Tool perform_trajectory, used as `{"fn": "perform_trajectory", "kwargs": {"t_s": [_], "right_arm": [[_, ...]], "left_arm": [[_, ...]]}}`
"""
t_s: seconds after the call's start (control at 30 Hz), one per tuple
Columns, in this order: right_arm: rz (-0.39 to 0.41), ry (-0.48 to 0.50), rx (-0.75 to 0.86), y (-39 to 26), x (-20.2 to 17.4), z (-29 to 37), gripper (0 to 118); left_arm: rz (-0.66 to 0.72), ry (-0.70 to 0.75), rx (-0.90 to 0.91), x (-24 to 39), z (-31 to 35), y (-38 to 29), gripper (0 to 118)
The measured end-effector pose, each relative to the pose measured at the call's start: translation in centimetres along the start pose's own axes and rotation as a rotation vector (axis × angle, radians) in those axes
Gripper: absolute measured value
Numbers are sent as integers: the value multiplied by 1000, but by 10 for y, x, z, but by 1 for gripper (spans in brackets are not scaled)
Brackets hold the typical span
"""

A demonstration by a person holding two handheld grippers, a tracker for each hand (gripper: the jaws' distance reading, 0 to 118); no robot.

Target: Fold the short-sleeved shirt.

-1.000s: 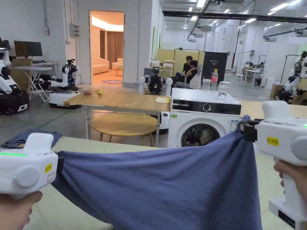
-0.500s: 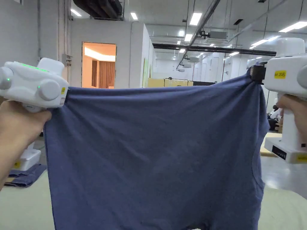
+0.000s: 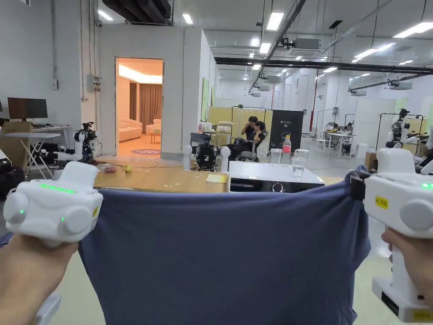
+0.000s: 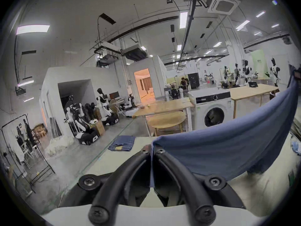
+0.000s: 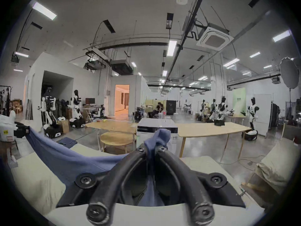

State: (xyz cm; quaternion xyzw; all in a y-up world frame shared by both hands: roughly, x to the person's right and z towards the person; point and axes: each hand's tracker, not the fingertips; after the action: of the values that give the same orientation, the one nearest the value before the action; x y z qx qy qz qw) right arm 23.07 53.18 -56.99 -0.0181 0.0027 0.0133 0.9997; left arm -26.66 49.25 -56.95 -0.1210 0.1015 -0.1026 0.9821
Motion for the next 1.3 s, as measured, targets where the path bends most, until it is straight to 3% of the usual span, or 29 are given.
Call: {"fn": "perform_trajectory", "kwargs": {"t_s": [0.1,0.2,0.27,0.4,0.53,0.6,0.67,0.73,0.77,0.83,0.87,0.9,0.93,1.07,1.1,1.13,1.17,1.2,1.23,1.3], "right_arm": [[-16,1,-21,-37,6,40,4],[-89,0,-82,-94,13,89,4],[-81,-15,-110,-142,9,129,4],[-16,-51,-239,-237,-5,198,4],[-148,-40,-441,-318,-11,251,4],[-106,-75,-511,-353,-16,267,4],[-111,-76,-567,-371,-18,277,4],[-139,-74,-561,-374,-15,283,6],[-154,-74,-562,-369,-14,284,12],[-176,-55,-525,-351,-17,292,67],[-166,-31,-492,-342,-21,294,99],[-145,3,-455,-332,-27,297,118],[-115,28,-390,-319,-36,305,118],[-6,89,-289,-296,-65,317,118],[15,80,-301,-292,-71,320,117],[5,78,-311,-289,-74,324,108],[-10,90,-323,-287,-75,327,88],[-26,103,-327,-288,-77,330,35],[-20,90,-329,-289,-80,331,0],[49,12,-311,-297,-82,335,0]], "left_arm": [[28,-51,-18,-1,35,-34,0],[2,-73,-34,4,78,-85,0],[-6,-80,-59,8,108,-129,0],[49,-95,-186,11,158,-213,0],[-26,-104,-300,25,199,-292,0],[59,-118,-361,17,203,-325,0],[188,-138,-427,7,201,-345,0],[167,-121,-418,4,207,-353,0],[153,-114,-407,4,211,-354,0],[81,-105,-341,11,228,-343,35],[61,-118,-314,15,235,-338,64],[42,-139,-292,19,240,-331,103],[22,-156,-263,25,246,-325,114],[-27,-179,-189,47,268,-316,115],[-19,-186,-191,49,271,-317,114],[20,-208,-196,50,277,-319,109],[62,-239,-219,48,278,-319,91],[82,-245,-239,45,279,-320,38],[69,-234,-266,44,279,-322,3],[64,-248,-332,37,277,-329,0]]}}
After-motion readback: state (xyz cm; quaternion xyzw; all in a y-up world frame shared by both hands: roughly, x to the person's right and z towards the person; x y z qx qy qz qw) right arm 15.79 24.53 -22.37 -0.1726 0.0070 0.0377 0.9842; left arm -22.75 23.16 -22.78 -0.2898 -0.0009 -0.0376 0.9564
